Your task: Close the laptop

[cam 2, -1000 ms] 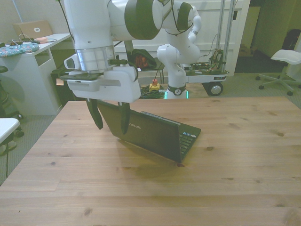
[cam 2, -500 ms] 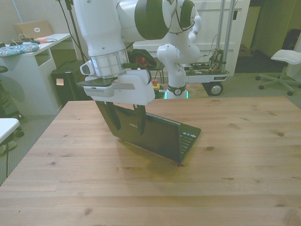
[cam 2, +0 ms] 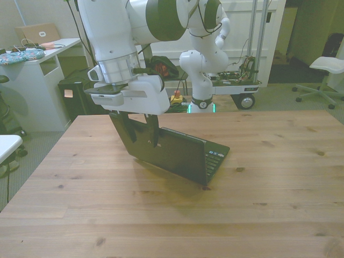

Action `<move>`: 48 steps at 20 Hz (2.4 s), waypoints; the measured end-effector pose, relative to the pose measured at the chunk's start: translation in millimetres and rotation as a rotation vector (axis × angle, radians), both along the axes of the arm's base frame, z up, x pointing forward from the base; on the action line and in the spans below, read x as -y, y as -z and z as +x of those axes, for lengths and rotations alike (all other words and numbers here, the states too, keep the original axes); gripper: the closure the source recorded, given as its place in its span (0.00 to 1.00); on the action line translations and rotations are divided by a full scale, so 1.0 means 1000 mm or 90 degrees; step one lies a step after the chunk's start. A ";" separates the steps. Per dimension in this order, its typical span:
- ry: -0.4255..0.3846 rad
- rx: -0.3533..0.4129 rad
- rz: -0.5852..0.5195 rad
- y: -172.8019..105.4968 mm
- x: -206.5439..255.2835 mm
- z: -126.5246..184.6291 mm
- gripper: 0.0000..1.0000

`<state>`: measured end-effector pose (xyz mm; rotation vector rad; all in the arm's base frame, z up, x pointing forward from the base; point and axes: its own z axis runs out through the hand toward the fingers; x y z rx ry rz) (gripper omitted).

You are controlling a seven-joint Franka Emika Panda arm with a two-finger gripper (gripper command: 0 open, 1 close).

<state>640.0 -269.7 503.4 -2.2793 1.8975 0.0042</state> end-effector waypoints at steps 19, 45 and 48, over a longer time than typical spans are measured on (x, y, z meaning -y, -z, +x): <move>0.004 -0.015 0.006 0.007 0.007 -0.003 1.00; -0.051 -0.120 0.032 0.096 -0.141 -0.090 1.00; -0.042 -0.142 0.032 0.133 -0.137 -0.101 1.00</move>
